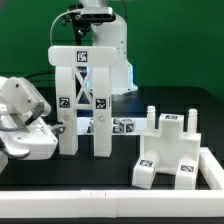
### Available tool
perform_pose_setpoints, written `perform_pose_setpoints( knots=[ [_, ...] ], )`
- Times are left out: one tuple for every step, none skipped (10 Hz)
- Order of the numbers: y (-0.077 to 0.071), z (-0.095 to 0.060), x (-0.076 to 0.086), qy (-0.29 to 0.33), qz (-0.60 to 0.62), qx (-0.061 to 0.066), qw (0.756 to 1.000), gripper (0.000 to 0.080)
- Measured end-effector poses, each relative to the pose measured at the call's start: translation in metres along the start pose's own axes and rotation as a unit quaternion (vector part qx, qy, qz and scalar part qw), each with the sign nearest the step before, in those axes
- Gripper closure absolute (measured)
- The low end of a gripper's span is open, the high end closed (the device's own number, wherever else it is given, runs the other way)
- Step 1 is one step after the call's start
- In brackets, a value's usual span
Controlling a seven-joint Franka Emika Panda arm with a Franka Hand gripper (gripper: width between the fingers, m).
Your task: Assemble chair
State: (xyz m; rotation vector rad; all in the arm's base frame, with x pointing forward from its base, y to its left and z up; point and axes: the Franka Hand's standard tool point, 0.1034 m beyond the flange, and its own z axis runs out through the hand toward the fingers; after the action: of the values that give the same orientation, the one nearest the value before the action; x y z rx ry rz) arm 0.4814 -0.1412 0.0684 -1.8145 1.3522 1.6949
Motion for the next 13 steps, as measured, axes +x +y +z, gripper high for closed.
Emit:
perform_pose_setpoints(
  knots=[
    [-0.0013,-0.0097,0.0039,0.010,0.016,0.039,0.999,0.0151],
    [-0.0004,-0.0144,0.0035,0.017,0.052,0.077,0.996,0.0151],
    [-0.0021,-0.0138,0.0030,0.022,0.081,0.113,0.990,0.0151],
    [-0.0027,-0.0131,0.0021,0.029,0.082,0.144,0.986,0.0151],
    [-0.0001,-0.0137,0.0026,0.042,0.087,0.167,0.981,0.0151],
    [-0.0019,-0.0163,0.0040,0.047,0.086,0.195,0.976,0.0151],
    [0.0001,-0.0163,0.0052,0.051,0.089,0.207,0.973,0.0151],
    [0.0002,-0.0149,0.0051,0.052,0.091,0.204,0.973,0.0151],
    [-0.0022,-0.0138,0.0049,0.057,0.094,0.205,0.973,0.0151],
    [-0.0020,-0.0112,0.0058,0.055,0.097,0.204,0.973,0.0151],
    [-0.0017,-0.0111,0.0064,0.053,0.105,0.205,0.972,0.0151],
    [-0.0018,-0.0107,0.0069,0.051,0.110,0.205,0.971,0.0151],
    [-0.0018,-0.0107,0.0069,0.051,0.110,0.205,0.971,0.0151]
  ],
)
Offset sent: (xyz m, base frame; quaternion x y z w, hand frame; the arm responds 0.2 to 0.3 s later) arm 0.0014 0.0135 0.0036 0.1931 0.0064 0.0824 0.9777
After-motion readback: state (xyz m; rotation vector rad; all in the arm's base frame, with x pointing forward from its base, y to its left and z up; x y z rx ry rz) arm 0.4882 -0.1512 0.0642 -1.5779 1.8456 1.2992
